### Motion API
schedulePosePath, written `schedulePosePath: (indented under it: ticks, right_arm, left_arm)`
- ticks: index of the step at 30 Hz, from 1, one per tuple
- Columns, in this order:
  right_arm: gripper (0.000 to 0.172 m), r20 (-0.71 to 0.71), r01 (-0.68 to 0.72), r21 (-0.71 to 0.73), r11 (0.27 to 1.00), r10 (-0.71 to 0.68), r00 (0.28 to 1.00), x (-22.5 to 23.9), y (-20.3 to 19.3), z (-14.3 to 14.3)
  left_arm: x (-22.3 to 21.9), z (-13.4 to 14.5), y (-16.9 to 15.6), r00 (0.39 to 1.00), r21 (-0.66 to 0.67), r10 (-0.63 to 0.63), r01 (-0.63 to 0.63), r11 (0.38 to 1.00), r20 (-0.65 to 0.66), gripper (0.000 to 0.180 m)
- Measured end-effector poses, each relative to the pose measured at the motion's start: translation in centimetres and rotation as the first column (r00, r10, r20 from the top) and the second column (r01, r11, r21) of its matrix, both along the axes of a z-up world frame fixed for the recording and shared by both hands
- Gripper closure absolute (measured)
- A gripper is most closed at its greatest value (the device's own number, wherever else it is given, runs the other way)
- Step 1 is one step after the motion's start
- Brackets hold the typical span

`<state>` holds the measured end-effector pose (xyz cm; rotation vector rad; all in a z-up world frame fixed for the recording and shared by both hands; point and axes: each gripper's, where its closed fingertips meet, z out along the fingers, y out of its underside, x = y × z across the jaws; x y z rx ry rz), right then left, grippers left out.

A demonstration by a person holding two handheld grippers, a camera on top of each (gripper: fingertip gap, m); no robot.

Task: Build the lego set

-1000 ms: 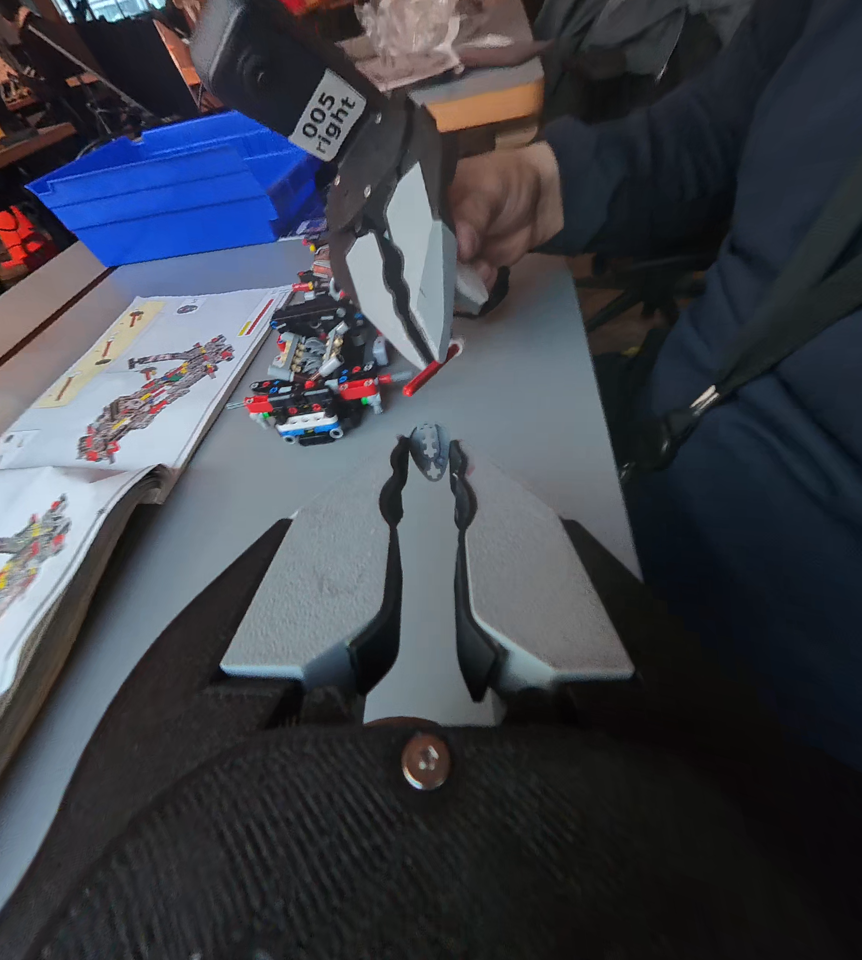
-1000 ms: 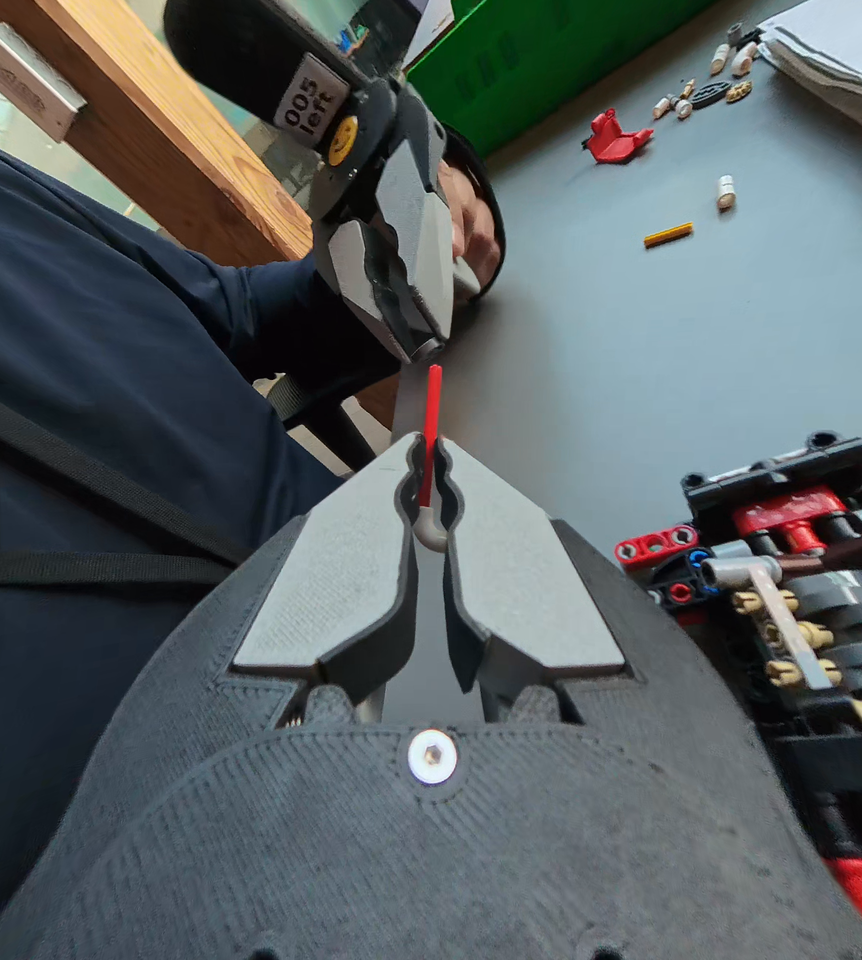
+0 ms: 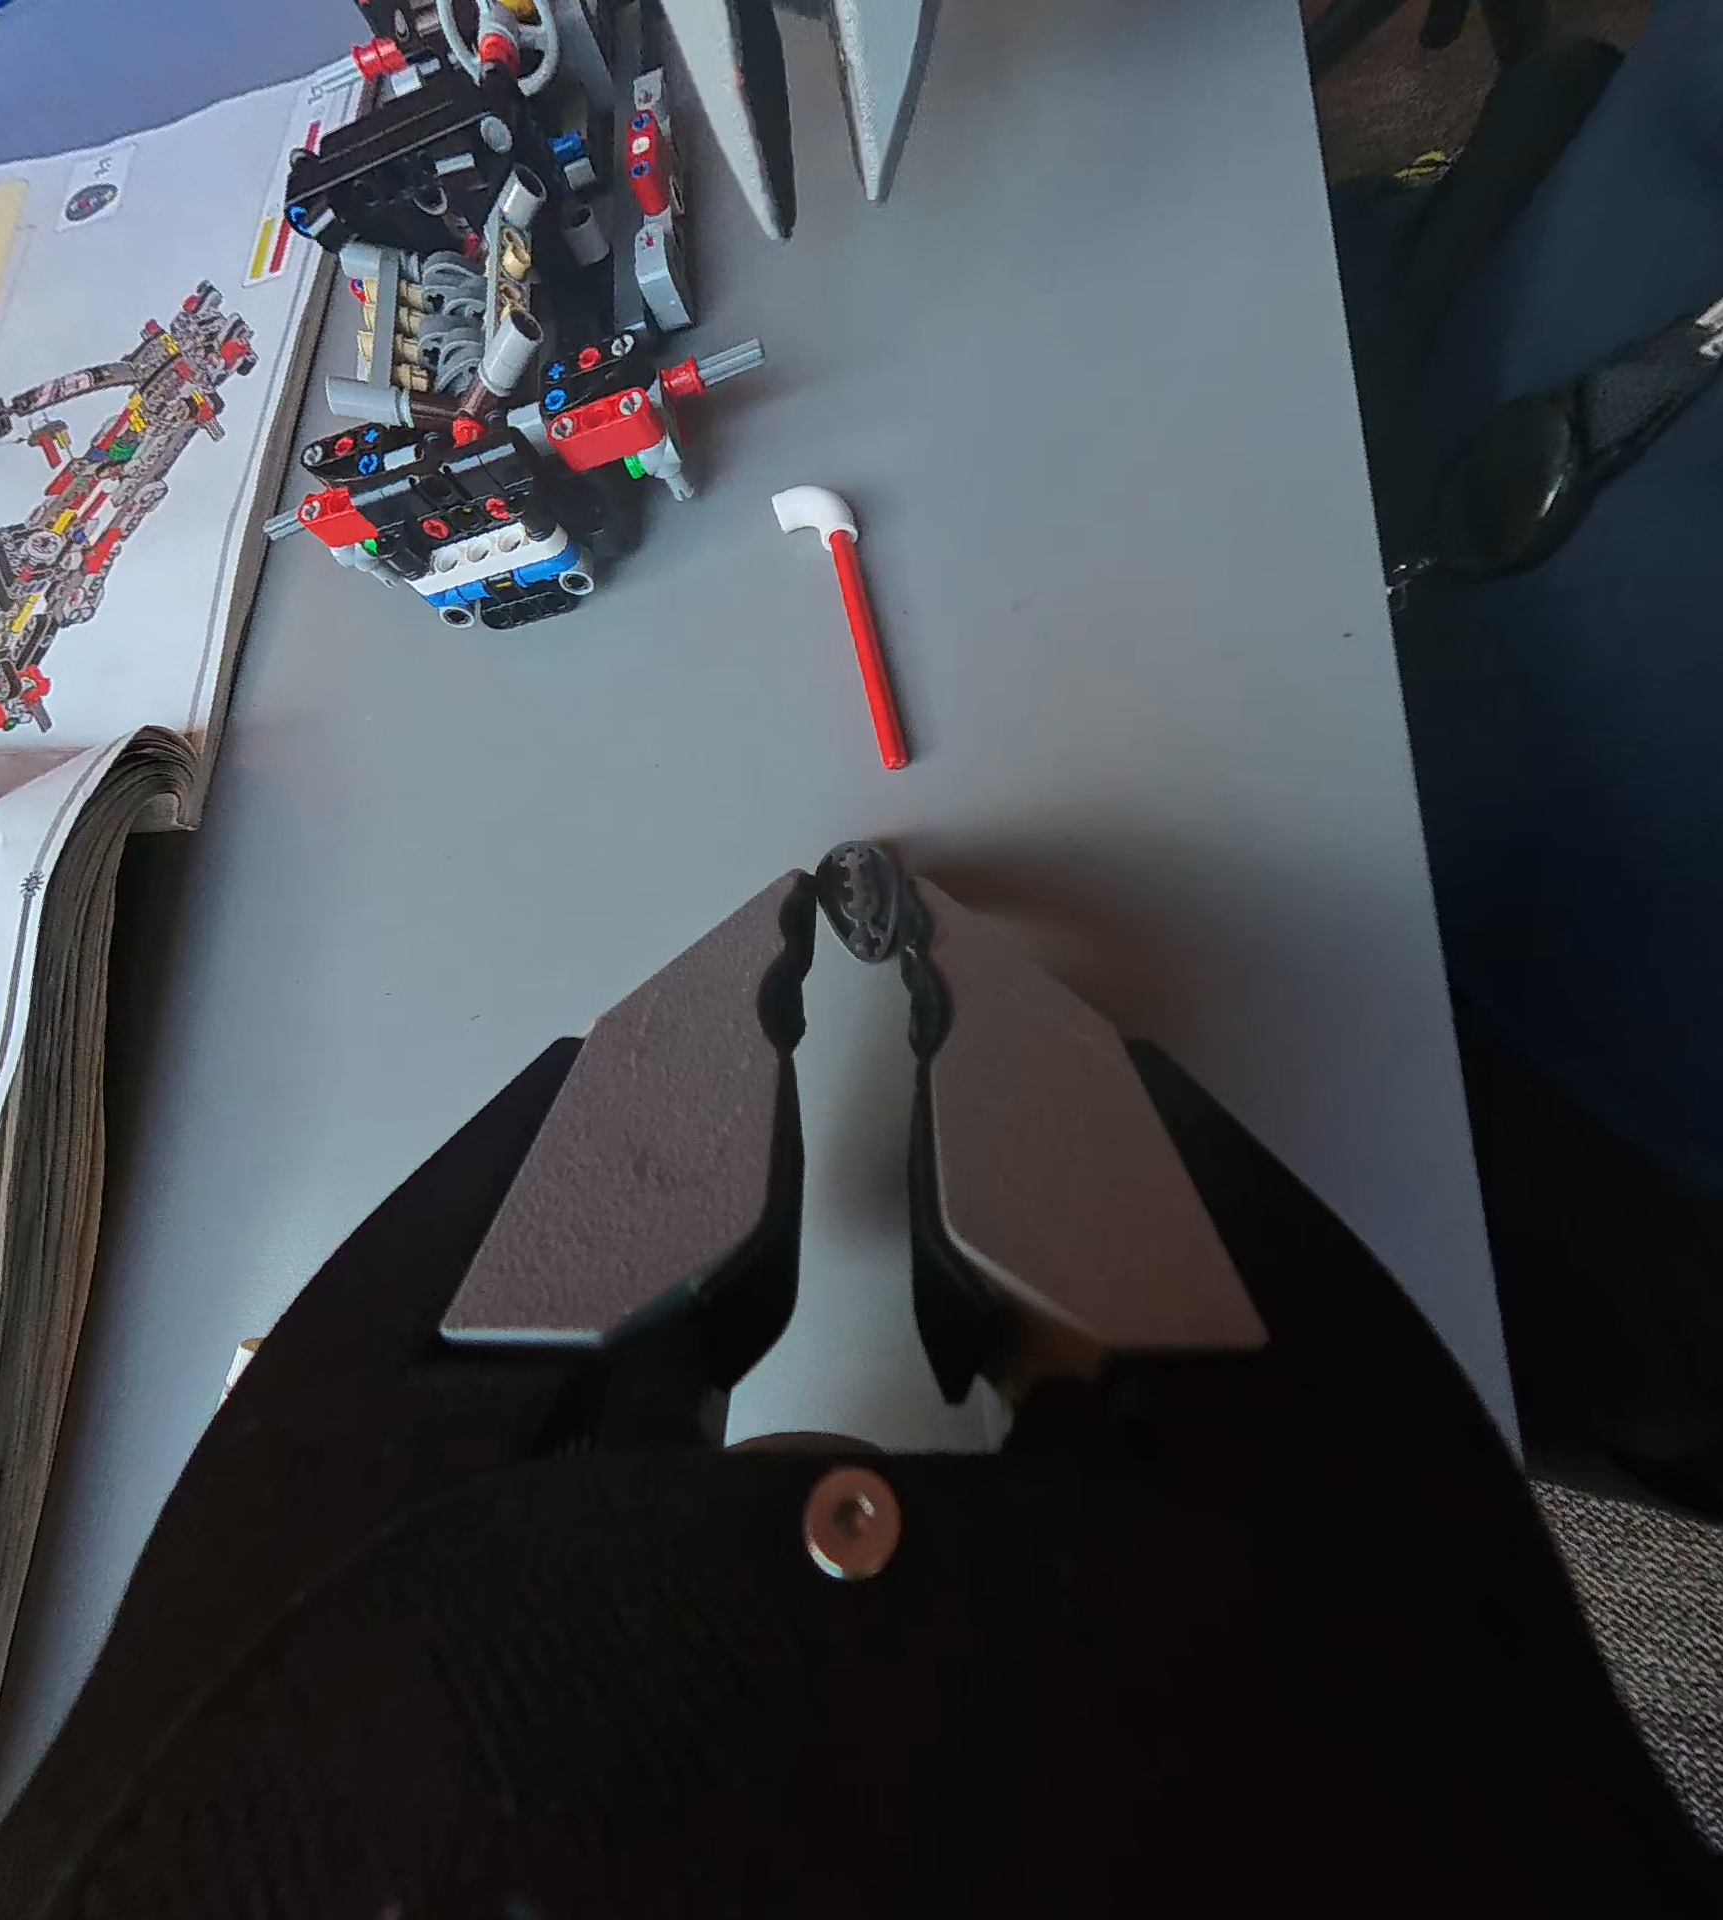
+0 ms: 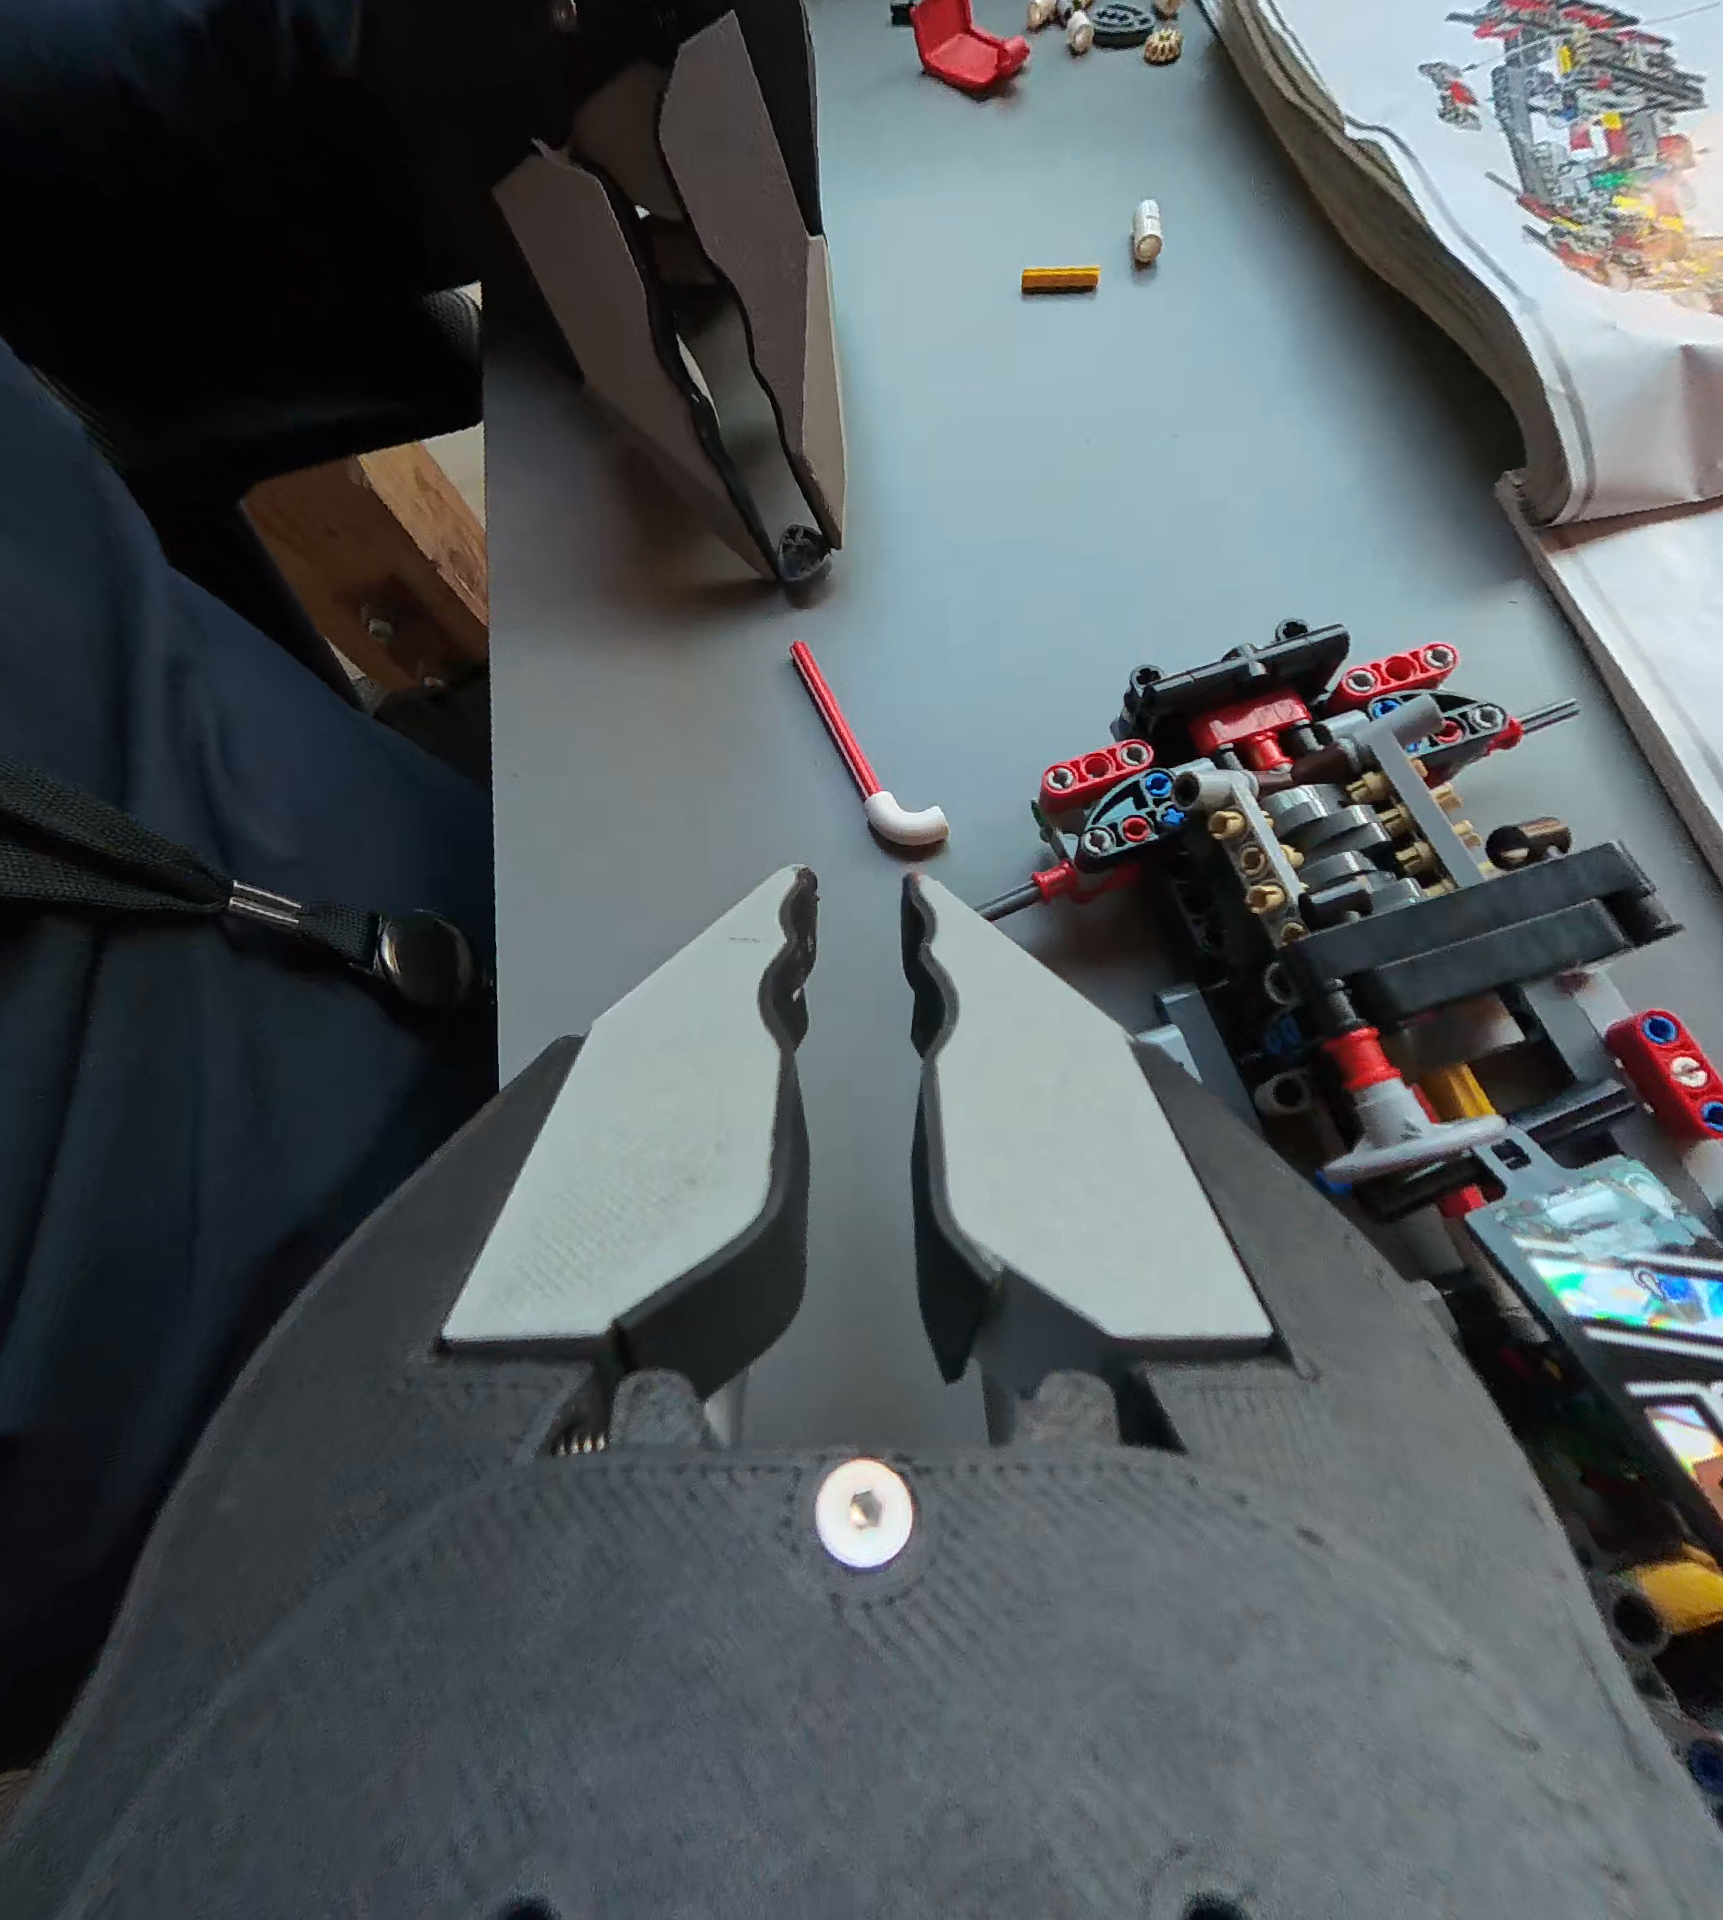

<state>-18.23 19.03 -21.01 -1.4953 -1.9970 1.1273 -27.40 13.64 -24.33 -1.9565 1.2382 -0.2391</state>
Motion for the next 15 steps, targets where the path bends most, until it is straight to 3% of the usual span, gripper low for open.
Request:
schedulePosePath:
  ticks: [15]
  right_arm:
    - [0.167,-0.238,-0.006,0.039,0.999,0.016,0.971,-0.1,0.1,1.5]
  left_arm:
    - [-0.4,0.0,0.2,1.0,-0.005,0.027,-0.027,1.0,0.005,0.167]
